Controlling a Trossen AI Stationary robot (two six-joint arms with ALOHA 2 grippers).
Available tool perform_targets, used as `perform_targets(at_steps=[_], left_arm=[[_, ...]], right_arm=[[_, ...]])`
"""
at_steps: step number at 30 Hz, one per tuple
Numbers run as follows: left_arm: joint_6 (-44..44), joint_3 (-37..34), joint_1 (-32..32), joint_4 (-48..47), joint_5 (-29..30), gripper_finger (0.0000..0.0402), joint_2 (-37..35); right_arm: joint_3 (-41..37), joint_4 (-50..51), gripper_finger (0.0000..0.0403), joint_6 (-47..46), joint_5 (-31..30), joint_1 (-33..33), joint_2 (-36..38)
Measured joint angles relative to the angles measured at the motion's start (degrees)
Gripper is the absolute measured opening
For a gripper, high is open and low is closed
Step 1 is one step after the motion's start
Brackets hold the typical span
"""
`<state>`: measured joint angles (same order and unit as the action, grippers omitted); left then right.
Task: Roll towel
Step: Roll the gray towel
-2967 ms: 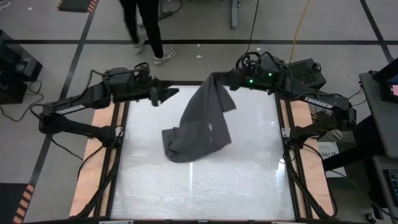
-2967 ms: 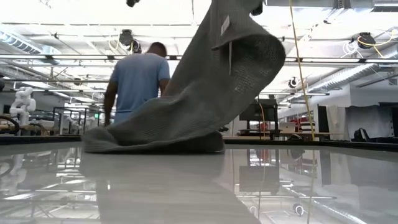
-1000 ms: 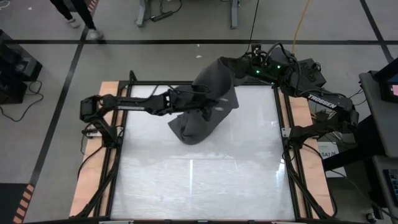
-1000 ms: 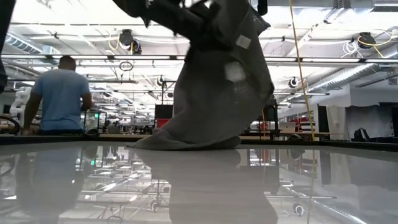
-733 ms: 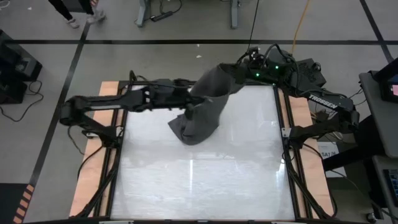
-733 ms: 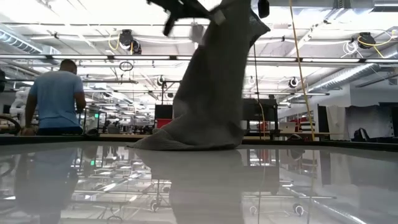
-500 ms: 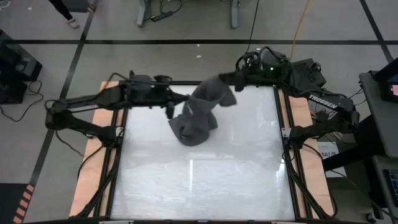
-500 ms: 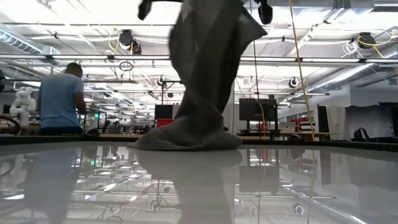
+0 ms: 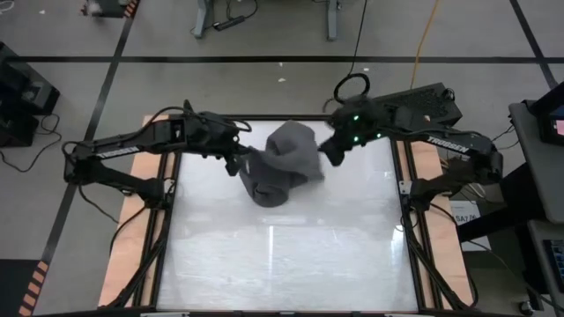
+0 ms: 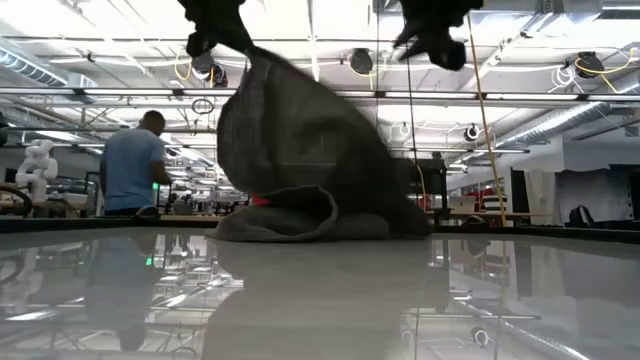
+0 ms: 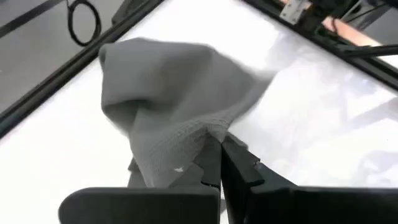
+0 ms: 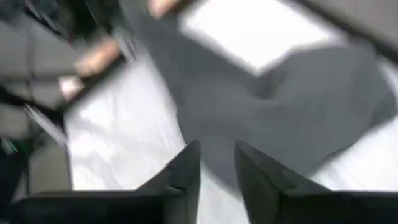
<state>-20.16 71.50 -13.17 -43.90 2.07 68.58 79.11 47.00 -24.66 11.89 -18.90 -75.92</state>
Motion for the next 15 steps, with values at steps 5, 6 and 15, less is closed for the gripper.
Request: perform_targets(at_steps=[5,6,15], left_arm=[[-0.3,0.0,0.0,-0.6,0.2,0.0000,2.0],[-0.4,0.0,0.0,-0.7,0.3,0.0000,2.2],[-1.0,0.0,-0.1,-0.7,2.7,0.0000,2.0]], right_arm=[[0.0,10.0,0.0167,4.9,-0.4,4.4,-3.3],[0.0,11.6,0.0177,6.0,-0.5,5.6,-3.7],[-16.8,-5.4,0.0210,15.7,-5.7,12.5,-1.8]])
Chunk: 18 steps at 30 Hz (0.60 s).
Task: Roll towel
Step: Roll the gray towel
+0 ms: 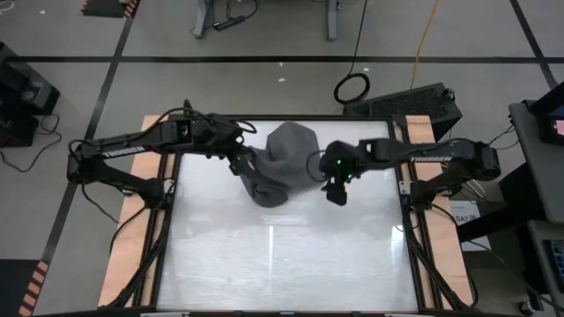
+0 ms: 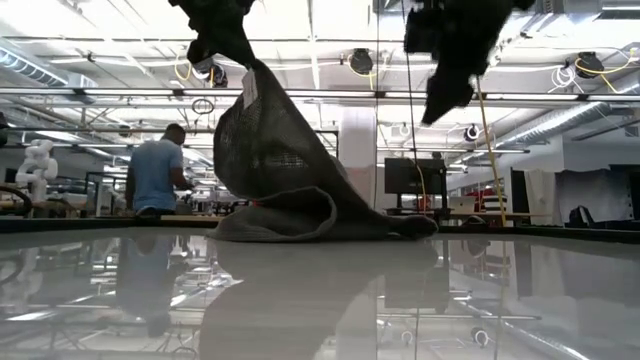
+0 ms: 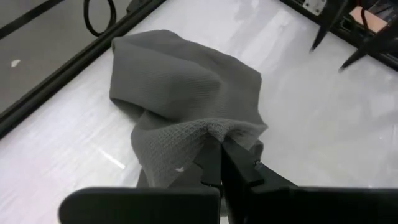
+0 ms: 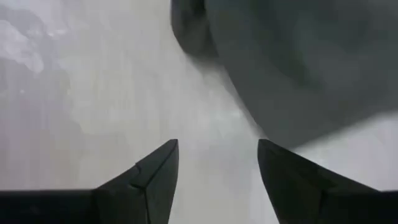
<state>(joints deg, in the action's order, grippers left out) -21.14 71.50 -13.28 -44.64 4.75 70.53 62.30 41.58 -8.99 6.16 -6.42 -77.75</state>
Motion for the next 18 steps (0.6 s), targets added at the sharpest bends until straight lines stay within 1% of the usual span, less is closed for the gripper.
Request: perform_targets(at_steps=[4,5,8,10,14,15,18], left_arm=[[-0.9,0.0,-0.1,0.0,0.0,0.0000,-0.3],[-0.9,0.0,-0.1,0.0,0.0,0.0000,-0.3],[-0.9,0.0,-0.1,0.0,-0.2,0.0000,-0.4],[-1.1,0.0,-0.1,0.0,-0.2,0.0000,-0.4],[-2.4,0.0,-0.1,0.0,-0.3,0.0000,-0.4],[-2.4,0.0,-0.1,0.0,-0.3,0.0000,-0.4],[-2.5,0.0,-0.1,0.1,-0.3,0.0000,-0.4]], right_arm=[[-9.2,-14.4,0.0210,0.8,-0.3,0.2,-0.2],[-11.2,-16.6,0.0210,1.0,-0.6,0.2,-0.2],[-16.3,-20.0,0.0217,1.3,-2.7,0.2,-0.2],[-18.5,-20.3,0.0227,1.4,-5.1,0.2,-0.2],[-21.5,-20.5,0.0244,1.5,-14.4,0.2,-0.2],[-22.0,-21.1,0.0245,1.3,-15.3,-0.2,-0.2],[-24.0,-25.3,0.0239,1.6,-15.2,-1.8,-1.0]])
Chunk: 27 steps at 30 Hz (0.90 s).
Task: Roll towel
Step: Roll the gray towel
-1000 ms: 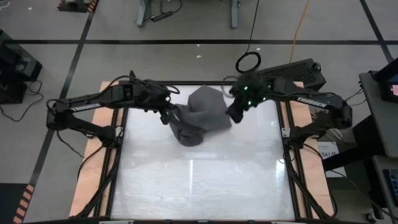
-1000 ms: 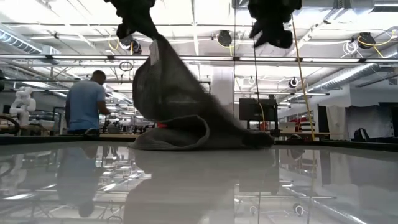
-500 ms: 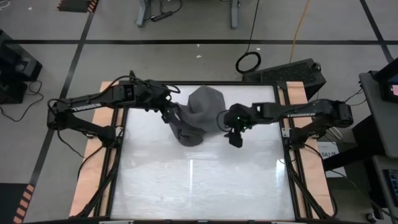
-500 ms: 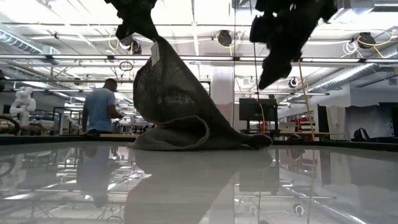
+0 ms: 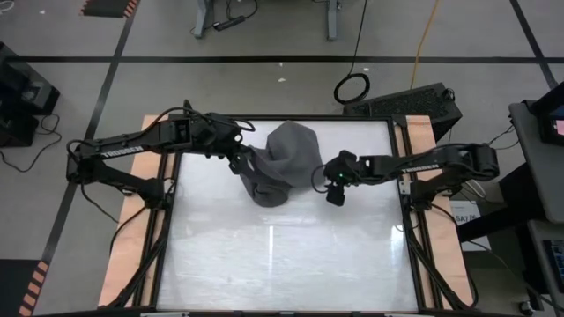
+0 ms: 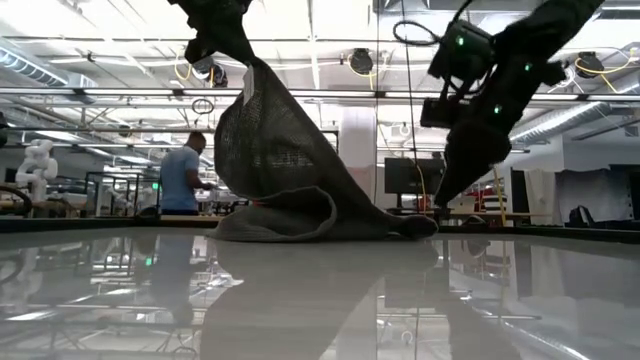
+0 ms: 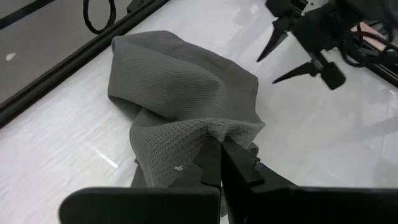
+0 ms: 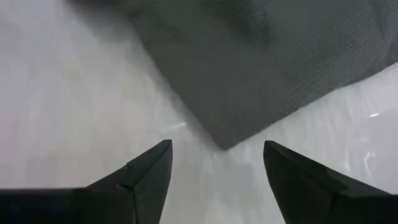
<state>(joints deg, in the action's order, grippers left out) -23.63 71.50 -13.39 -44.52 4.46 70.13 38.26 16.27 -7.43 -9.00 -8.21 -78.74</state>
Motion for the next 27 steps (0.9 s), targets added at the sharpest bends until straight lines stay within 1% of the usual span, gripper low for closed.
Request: perform_targets(at_steps=[3,8,11,13,15,17,19,20,21,23,27], left_arm=[[0.0,0.0,0.0,0.0,-0.1,0.0000,0.0],[0.0,0.0,0.0,0.1,-0.1,0.0000,0.0],[0.0,0.0,0.0,0.1,0.0,0.0000,0.0],[0.0,0.0,0.0,0.1,0.0,0.0000,0.0],[0.0,0.0,0.0,0.1,0.1,0.0000,0.0],[0.0,0.0,0.0,0.1,0.1,0.0000,0.0],[0.0,0.0,0.0,0.1,0.1,0.0000,0.0],[0.0,0.0,0.0,0.1,0.2,0.0000,0.0],[0.0,0.0,0.0,0.1,0.3,0.0000,0.0],[-0.1,0.0,0.0,0.2,0.4,0.0000,0.0],[-0.1,1.4,0.0,0.7,-0.6,0.0000,0.0]], right_arm=[[-1.5,-4.6,0.0217,-0.6,0.6,-1.0,-1.7],[-1.8,-10.4,0.0177,0.8,7.6,-2.2,-6.4],[-1.8,-12.0,0.0157,0.3,7.7,-2.3,-9.0],[-1.8,-11.8,0.0139,-1.6,5.9,-2.3,-10.0],[-1.8,-11.8,0.0112,-3.0,4.3,-2.3,-10.3],[-1.7,-11.9,0.0075,-4.0,4.1,-2.4,-10.3],[-1.4,-11.5,0.0030,-4.8,4.1,-2.4,-10.2],[-1.1,-11.5,0.0016,-5.2,4.4,-2.4,-10.0],[-0.7,-11.1,0.0009,-5.5,4.7,-2.3,-9.7],[1.2,-8.9,0.0009,-7.1,4.8,-2.2,-9.0],[7.4,0.3,0.0002,-9.7,4.9,-2.0,-5.5]])
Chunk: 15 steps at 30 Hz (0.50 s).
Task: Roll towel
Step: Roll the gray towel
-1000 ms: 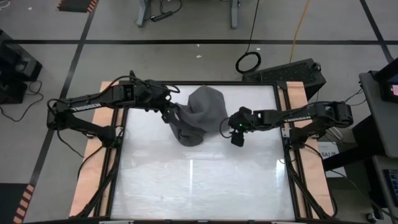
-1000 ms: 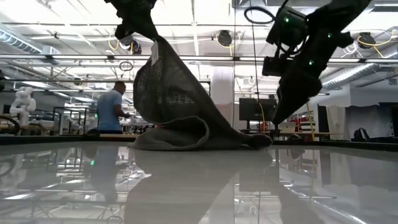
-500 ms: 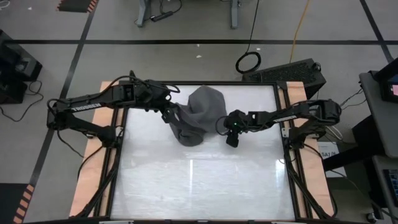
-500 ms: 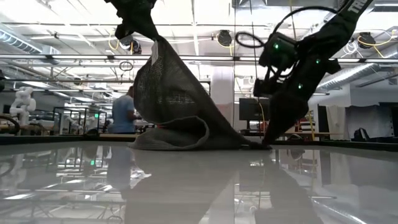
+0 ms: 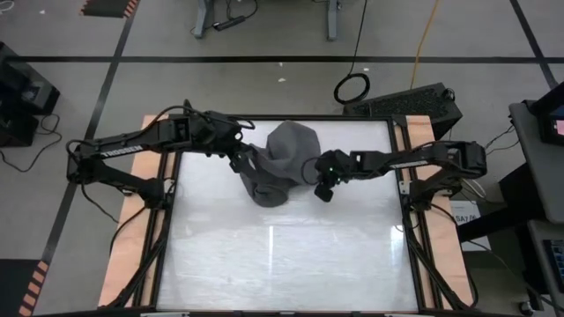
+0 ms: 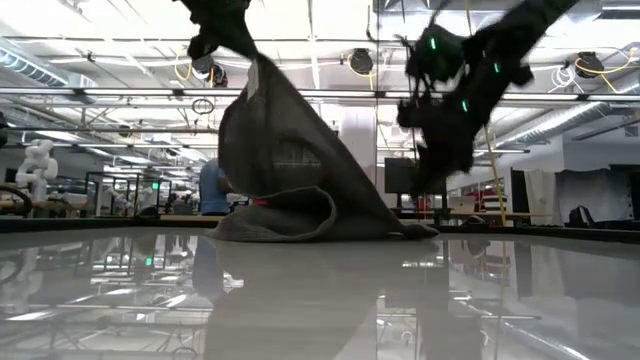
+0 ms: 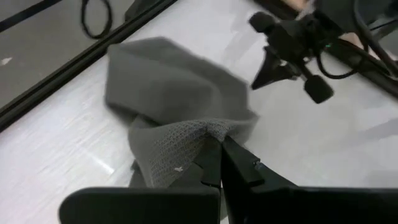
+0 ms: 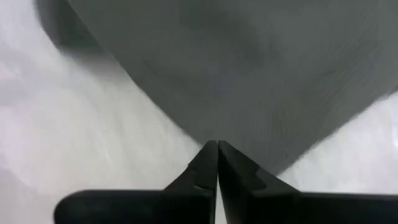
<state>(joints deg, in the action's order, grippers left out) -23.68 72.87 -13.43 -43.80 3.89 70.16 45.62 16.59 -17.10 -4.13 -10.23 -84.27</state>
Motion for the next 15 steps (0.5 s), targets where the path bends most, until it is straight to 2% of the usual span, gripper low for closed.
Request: perform_targets(at_steps=[4,9,12,15], left_arm=[[0.1,3.3,0.0,1.6,-0.7,0.0000,-1.0],[3.2,7.6,-0.2,4.6,-0.1,0.0000,-2.7],[6.3,9.5,-0.5,5.5,1.8,0.0000,-3.4],[8.5,10.1,-1.4,5.4,3.3,0.0000,-3.8]], right_arm=[[9.5,11.5,0.0001,-0.4,-0.6,0.1,4.1],[21.4,22.7,0.0001,-1.9,-5.2,0.2,7.3],[23.7,23.5,0.0006,-0.8,-4.9,0.3,7.5],[21.6,20.7,0.0028,-0.7,-2.6,1.0,7.2]])
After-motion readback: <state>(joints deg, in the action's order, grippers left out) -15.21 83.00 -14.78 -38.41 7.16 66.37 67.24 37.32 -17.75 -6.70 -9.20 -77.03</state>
